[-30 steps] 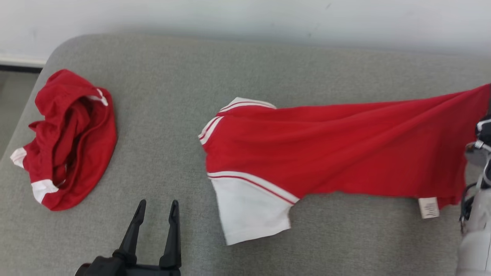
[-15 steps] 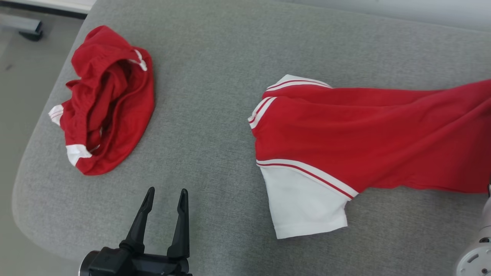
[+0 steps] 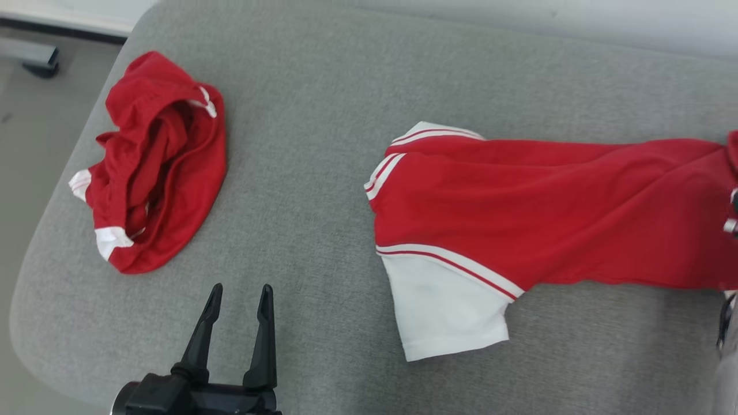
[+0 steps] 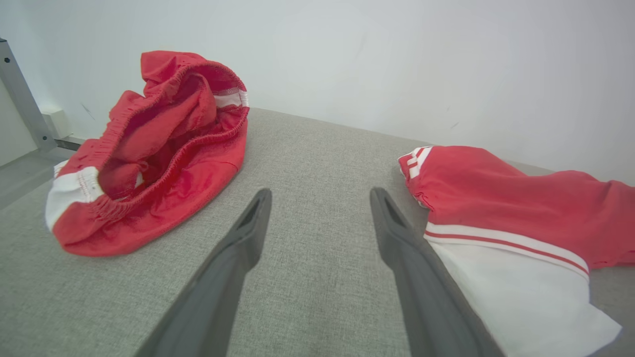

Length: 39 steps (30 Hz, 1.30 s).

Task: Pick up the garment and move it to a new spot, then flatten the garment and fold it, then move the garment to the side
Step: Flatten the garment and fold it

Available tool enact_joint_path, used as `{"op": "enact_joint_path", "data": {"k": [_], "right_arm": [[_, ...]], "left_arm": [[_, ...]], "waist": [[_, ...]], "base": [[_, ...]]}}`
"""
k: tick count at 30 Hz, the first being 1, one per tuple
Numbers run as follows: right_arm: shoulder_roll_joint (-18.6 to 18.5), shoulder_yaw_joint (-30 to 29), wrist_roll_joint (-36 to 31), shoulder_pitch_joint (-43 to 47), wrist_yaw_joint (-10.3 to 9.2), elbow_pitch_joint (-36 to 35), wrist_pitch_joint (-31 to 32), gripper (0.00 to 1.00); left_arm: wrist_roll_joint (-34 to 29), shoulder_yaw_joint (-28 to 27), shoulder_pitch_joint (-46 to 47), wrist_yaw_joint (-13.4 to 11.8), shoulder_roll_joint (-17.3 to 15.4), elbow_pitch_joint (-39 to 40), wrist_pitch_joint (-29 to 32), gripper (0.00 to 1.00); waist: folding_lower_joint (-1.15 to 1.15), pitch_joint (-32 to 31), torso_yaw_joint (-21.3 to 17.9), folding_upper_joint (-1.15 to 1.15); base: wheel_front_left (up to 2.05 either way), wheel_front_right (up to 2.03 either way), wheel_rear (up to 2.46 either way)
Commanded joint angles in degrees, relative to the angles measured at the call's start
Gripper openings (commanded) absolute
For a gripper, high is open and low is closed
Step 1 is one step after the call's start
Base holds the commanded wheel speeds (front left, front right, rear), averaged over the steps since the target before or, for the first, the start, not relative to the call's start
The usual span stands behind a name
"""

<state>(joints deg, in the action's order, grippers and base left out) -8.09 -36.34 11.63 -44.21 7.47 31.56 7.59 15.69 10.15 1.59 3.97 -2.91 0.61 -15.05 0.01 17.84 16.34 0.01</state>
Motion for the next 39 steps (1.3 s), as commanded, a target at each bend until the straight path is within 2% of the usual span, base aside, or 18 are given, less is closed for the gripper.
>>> {"op": "enact_joint_path", "data": {"k": [1,6,10,14,18,22,28,39], "right_arm": [[0.21,2.39,2.17,3.94,0.03,-2.40,-1.31,1.00],[0.58,11.36,7.38,17.29,0.03,-12.07,-6.61,1.00],[1.56,16.30,8.75,27.16,0.03,-18.98,-11.65,1.00],[3.00,20.51,7.26,37.25,0.03,-23.93,-18.21,1.00],[4.43,22.23,3.85,42.98,0.03,-26.27,-21.04,1.00],[5.09,23.72,0.69,47.04,0.03,-26.89,-22.37,1.00],[5.22,25.18,-0.08,50.32,0.03,-25.58,-22.76,1.00],[5.21,24.94,-0.47,50.27,0.03,-26.87,-22.75,1.00]], "left_arm": [[-0.47,-0.49,-0.67,-0.18,0.03,-0.20,-0.18,1.00],[-0.86,-1.56,-1.80,0.32,0.03,-1.20,-0.18,1.00],[-0.72,-2.17,-2.64,0.49,0.04,-1.87,-0.18,1.00],[-0.56,-2.48,-3.83,0.55,0.04,-2.88,-0.18,1.00],[-0.39,-2.32,-4.51,0.78,0.04,-3.68,-0.18,1.00],[-0.24,-2.01,-5.28,0.90,0.03,-4.51,-0.18,1.00],[-0.12,-1.74,-6.24,0.60,0.04,-5.33,-0.18,1.00],[0.08,-1.03,-6.41,0.37,0.03,-5.88,-0.18,1.00]], "waist": [[-0.01,-3.06,-2.96,-0.01],[-0.01,-6.26,-5.92,-0.01],[-0.01,-8.66,-8.02,-0.01],[-0.01,-11.22,-10.13,-0.01],[-0.01,-13.00,-11.52,-0.01],[-0.01,-14.42,-12.52,-0.01],[-0.01,-15.75,-13.52,-0.01],[-0.01,-15.76,-14.40,-0.01]], "base": [[0.00,0.00,0.00],[0.00,0.00,0.00],[0.00,0.00,0.00],[0.00,0.00,0.00],[0.00,0.00,0.00],[0.00,0.00,0.00],[0.00,0.00,0.00],[0.00,0.00,0.00]]}}
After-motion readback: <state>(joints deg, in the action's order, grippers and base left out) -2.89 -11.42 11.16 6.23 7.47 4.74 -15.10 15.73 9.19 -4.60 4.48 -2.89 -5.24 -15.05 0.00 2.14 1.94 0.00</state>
